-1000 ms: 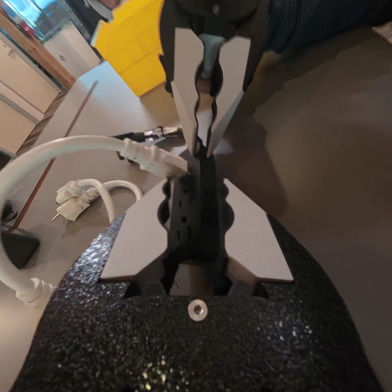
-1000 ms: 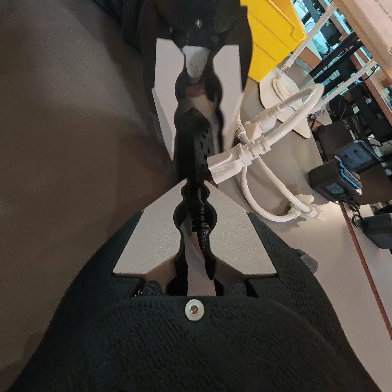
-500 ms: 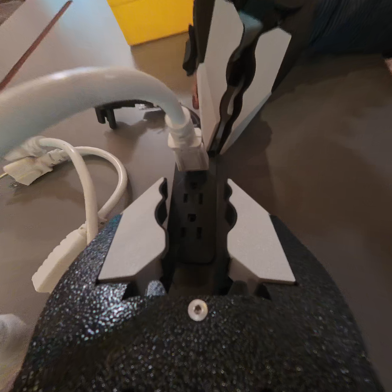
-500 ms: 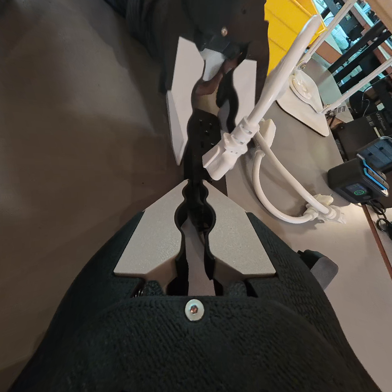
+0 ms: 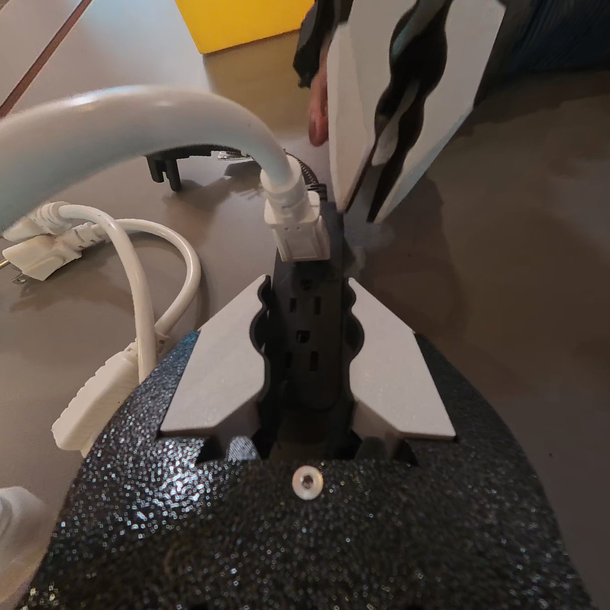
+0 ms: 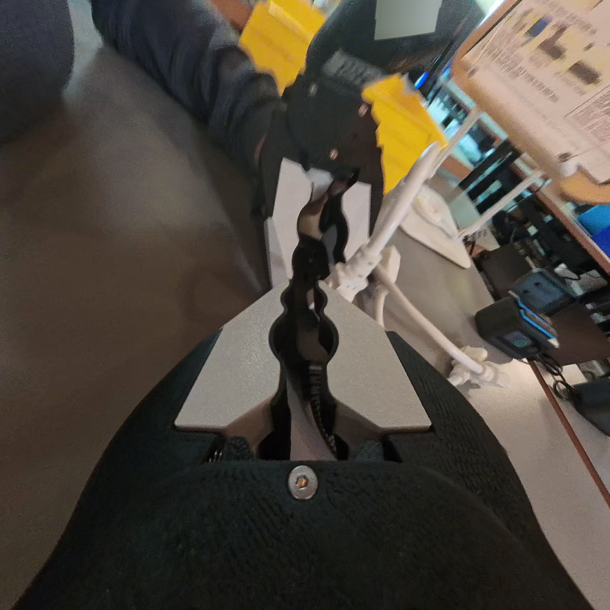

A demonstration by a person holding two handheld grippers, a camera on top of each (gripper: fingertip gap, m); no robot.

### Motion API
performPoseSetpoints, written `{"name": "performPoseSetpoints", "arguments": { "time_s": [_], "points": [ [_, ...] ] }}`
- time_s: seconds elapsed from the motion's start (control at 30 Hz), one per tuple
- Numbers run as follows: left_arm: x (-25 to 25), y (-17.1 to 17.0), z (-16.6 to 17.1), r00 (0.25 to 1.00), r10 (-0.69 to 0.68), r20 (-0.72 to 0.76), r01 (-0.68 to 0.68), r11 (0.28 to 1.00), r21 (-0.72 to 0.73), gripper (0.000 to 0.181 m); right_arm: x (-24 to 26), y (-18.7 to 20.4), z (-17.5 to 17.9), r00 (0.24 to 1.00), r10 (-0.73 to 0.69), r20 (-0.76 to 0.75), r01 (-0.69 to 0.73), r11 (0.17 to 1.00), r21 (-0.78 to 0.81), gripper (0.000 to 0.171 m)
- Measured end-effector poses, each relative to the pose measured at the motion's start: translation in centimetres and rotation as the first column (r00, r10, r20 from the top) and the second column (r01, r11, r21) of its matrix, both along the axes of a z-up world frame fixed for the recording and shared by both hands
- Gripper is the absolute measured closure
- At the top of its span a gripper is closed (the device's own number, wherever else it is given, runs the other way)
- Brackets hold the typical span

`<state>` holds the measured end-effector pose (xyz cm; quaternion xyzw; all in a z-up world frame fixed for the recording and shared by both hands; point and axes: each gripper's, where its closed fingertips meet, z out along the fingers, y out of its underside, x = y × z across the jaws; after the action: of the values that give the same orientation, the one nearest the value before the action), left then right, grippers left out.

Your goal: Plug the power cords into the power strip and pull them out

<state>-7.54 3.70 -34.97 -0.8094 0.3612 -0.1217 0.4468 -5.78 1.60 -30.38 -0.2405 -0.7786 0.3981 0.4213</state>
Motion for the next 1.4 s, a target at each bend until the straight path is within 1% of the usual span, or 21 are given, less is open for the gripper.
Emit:
{"name": "performPoseSetpoints", "arguments": {
  "time_s": [0.03,0.1,0.17,0.27,0.4,0.5,0.6,0.63,0.67,0.77,0.8,0.83,0.87,0.9,0.97,1.07,1.13,1.2,1.27,1.33,1.4],
  "points": [
    [0.0,0.0,0.0,1.0,0.0,0.004,0.0,1.0,-0.004,0.139,-0.1,0.1,1.2,0.999,-0.015,-0.045,0.012,0.998,-0.056,0.162],
    [0.0,0.0,0.0,1.0,0.0,0.007,0.0,1.0,-0.007,0.139,-0.7,0.8,4.1,0.986,-0.082,-0.148,0.054,0.981,-0.188,0.155],
    [0.0,0.0,0.0,1.0,0.0,0.0,0.0,1.0,-0.002,0.139,-1.5,1.5,6.1,0.972,-0.156,-0.173,0.092,0.938,-0.333,0.141],
    [0.0,0.0,0.0,1.0,-0.003,-0.009,0.003,1.0,0.007,0.139,-2.6,0.6,6.4,0.992,-0.123,-0.039,0.092,0.884,-0.458,0.125],
    [0.1,0.1,0.0,1.0,-0.009,-0.007,0.009,1.0,0.004,0.139,-3.4,-0.5,6.7,0.998,-0.006,0.061,0.038,0.841,-0.539,0.126],
    [0.1,0.1,0.0,1.0,-0.011,-0.011,0.011,1.0,0.008,0.139,-4.8,0.6,7.2,0.986,0.013,0.164,0.077,0.847,-0.527,0.128],
    [0.1,0.1,0.0,1.0,-0.011,-0.014,0.011,1.0,0.011,0.139,-6.8,0.7,7.2,0.913,0.063,0.402,0.16,0.853,-0.497,0.128],
    [0.1,0.1,0.0,1.0,-0.011,-0.015,0.011,1.0,0.012,0.139,-7.4,0.8,6.7,0.871,0.049,0.489,0.205,0.868,-0.453,0.128],
    [0.1,0.1,0.0,1.0,-0.011,-0.015,0.011,1.0,0.012,0.139,-7.9,0.9,6.1,0.82,0.031,0.572,0.246,0.883,-0.4,0.123],
    [0.1,0.0,0.0,1.0,-0.012,-0.017,0.013,1.0,0.014,0.139,-8.6,0.1,5.1,0.67,0.046,0.741,0.314,0.887,-0.339,0.124],
    [0.1,0.0,0.0,1.0,-0.012,-0.016,0.013,1.0,0.014,0.139,-8.6,-0.6,5.2,0.642,0.087,0.762,0.302,0.884,-0.356,0.14],
    [0.1,0.0,0.0,1.0,-0.012,-0.015,0.012,1.0,0.013,0.139,-8.6,-1.2,5.5,0.639,0.117,0.761,0.286,0.881,-0.377,0.158],
    [0.1,0.0,0.0,1.0,-0.012,-0.012,0.012,1.0,0.011,0.139,-8.8,-1.0,5.4,0.648,0.086,0.757,0.296,0.887,-0.354,0.158],
    [0.0,0.1,0.0,1.0,-0.011,-0.006,0.011,1.0,0.006,0.139,-8.9,-0.8,5.5,0.678,0.048,0.734,0.297,0.895,-0.333,0.159],
    [0.0,0.1,0.0,1.0,-0.009,-0.005,0.009,1.0,0.004,0.139,-8.6,0.0,6.3,0.774,-0.035,0.632,0.293,0.905,-0.309,0.159],
    [0.0,0.1,0.0,1.0,-0.008,-0.01,0.008,1.0,0.009,0.139,-7.4,1.6,8.0,0.914,-0.183,0.362,0.308,0.894,-0.325,0.161],
    [0.1,0.1,0.1,1.0,-0.011,-0.005,0.011,1.0,0.014,0.139,-5.9,2.0,9.3,0.96,-0.243,0.142,0.28,0.872,-0.4,0.161],
    [0.2,0.2,0.2,1.0,-0.015,-0.001,0.015,1.0,0.019,0.139,-4.5,2.1,10.1,0.952,-0.306,-0.027,0.258,0.845,-0.469,0.162],
    [0.1,0.2,0.0,1.0,-0.014,-0.011,0.014,1.0,0.005,0.138,-3.8,1.7,9.6,0.932,-0.34,-0.129,0.249,0.856,-0.453,0.163],
    [0.2,0.2,0.0,1.0,-0.014,-0.006,0.014,1.0,0.002,0.139,-3.6,1.3,8.8,0.911,-0.363,-0.197,0.263,0.878,-0.4,0.164],
    [0.1,0.2,-0.1,1.0,-0.014,-0.005,0.014,1.0,-0.001,0.139,-3.6,1.1,8.0,0.91,-0.367,-0.191,0.266,0.872,-0.41,0.164]
  ]
}}
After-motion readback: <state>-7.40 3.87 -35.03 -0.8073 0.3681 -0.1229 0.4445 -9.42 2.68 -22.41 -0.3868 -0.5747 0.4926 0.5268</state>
